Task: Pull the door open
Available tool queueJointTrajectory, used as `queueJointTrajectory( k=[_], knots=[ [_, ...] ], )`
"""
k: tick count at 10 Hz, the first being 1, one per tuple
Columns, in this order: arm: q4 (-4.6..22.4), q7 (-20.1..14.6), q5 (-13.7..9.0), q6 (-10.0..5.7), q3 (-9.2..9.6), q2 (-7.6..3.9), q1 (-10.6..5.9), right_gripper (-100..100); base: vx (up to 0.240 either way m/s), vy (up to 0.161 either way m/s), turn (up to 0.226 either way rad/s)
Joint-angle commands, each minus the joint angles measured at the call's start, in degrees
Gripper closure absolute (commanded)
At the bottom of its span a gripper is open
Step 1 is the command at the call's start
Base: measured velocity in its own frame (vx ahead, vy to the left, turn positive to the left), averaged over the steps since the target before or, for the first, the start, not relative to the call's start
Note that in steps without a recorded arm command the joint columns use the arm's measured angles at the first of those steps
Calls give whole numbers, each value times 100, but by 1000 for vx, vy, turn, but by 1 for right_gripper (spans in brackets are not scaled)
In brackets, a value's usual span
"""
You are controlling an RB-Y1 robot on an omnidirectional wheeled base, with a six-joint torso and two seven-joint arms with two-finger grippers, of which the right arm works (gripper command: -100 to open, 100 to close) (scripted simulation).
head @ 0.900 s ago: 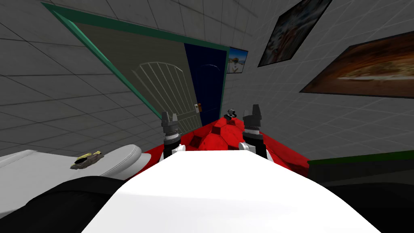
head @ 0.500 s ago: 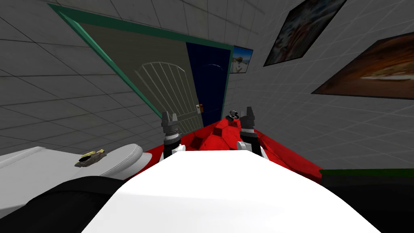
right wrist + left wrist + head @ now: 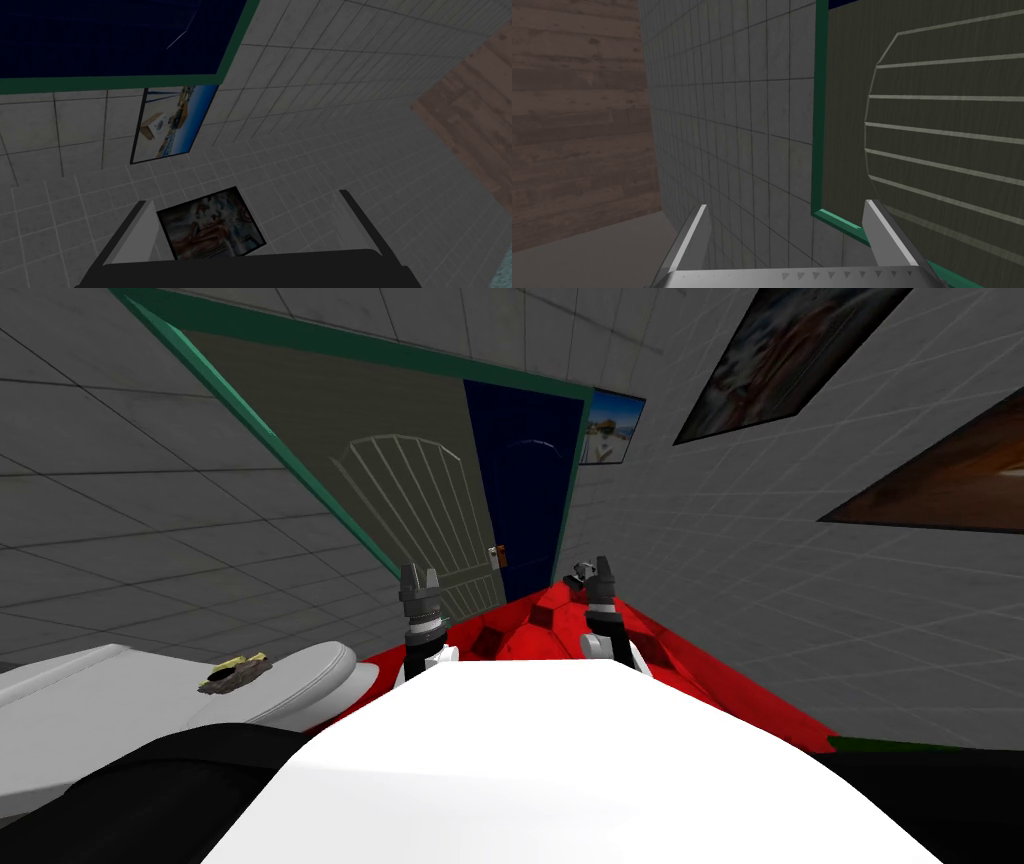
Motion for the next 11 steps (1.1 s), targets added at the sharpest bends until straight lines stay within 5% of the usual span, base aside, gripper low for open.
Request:
queueJointTrajectory(
  k=[1,11],
  knots=[
    [216,-35,-50,37,16,-59,-100,-100,100,10,84],
    [2059,-192,-374,195,105,-336,-1169,-100,101,14,104]
  ],
)
